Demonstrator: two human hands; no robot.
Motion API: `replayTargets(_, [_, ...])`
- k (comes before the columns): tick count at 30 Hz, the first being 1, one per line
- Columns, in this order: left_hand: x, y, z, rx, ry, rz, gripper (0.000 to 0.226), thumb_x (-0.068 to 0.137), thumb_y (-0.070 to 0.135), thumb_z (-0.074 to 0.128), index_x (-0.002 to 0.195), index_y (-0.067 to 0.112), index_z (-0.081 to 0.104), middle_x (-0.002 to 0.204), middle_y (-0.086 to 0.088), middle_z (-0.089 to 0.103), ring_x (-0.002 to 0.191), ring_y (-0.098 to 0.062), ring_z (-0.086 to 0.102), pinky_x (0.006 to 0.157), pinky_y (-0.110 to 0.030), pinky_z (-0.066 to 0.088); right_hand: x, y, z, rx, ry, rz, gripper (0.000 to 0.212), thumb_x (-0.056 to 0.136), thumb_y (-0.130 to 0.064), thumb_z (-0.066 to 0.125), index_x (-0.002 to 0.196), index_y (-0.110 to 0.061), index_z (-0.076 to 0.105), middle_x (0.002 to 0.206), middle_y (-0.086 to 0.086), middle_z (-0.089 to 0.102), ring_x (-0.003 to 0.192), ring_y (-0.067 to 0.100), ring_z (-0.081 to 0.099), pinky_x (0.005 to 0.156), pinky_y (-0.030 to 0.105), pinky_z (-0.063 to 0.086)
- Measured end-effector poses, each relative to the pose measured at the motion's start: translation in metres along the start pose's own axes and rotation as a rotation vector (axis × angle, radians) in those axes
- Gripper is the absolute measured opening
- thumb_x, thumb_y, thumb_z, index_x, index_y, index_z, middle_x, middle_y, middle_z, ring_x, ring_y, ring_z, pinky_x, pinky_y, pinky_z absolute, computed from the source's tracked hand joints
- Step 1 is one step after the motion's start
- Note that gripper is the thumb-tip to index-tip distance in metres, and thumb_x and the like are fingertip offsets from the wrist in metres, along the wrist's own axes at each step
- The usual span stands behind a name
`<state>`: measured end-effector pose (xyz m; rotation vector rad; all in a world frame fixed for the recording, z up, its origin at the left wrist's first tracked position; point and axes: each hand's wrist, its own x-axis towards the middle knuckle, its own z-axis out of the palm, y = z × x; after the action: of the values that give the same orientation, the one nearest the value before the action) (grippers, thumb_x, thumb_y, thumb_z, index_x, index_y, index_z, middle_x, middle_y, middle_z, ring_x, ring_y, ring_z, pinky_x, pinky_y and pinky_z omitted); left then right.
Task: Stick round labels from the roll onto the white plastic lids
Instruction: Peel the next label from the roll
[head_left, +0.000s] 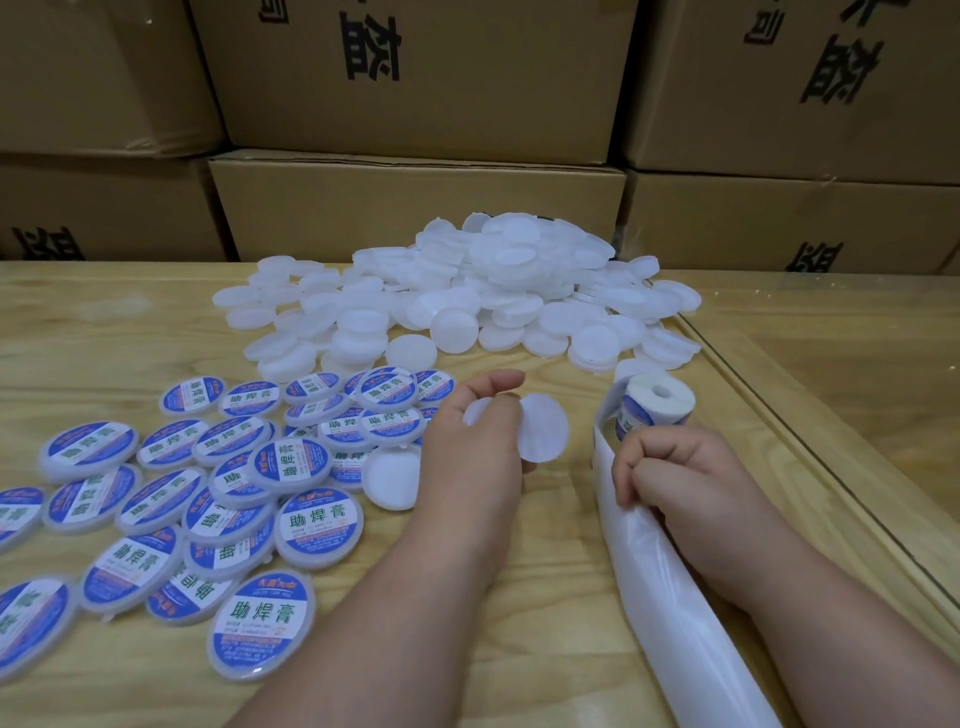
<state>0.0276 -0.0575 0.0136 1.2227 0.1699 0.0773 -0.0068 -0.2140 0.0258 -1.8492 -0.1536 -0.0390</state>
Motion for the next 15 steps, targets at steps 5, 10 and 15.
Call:
replayTargets(5, [-0.003,0.002,0.0,-0.005,-0.041,0.007,0.024,0.068,0.027,0.059,0.079,0.043,0.074,0.069,0.016,0.069,0.064,-0.008,0.061,0.054,-0.025,0.047,0.006,0.013,0.006,0.078,0.159,-0.111,0.031,0.084,0.003,0.059,0.071,-0.024,0.068,0.062,-0.005,0.053,0.057,0.006,0.045,0.052,0.013,0.038])
replayTargets(10, [-0.009,0.004,0.002,0.045,-0.105,0.016,0.02,0.068,0.029,0.063,0.079,0.042,0.073,0.068,0.015,0.068,0.06,-0.005,0.06,0.048,-0.019,0.046,0.011,0.016,0.012,0.092,0.258,-0.235,0.042,0.088,0.008,0.064,0.077,-0.032,0.069,0.077,-0.014,0.066,0.069,0.005,0.057,0.066,0.013,0.047])
replayTargets(15, [-0.009,0.002,0.003,0.106,-0.096,0.042,0.02,0.066,0.032,0.064,0.08,0.044,0.072,0.074,0.016,0.068,0.068,-0.006,0.062,0.056,-0.022,0.049,0.012,0.013,0.012,0.06,0.273,-0.325,0.038,0.085,0.011,0.066,0.076,-0.027,0.067,0.081,-0.012,0.063,0.069,0.009,0.055,0.068,0.017,0.046])
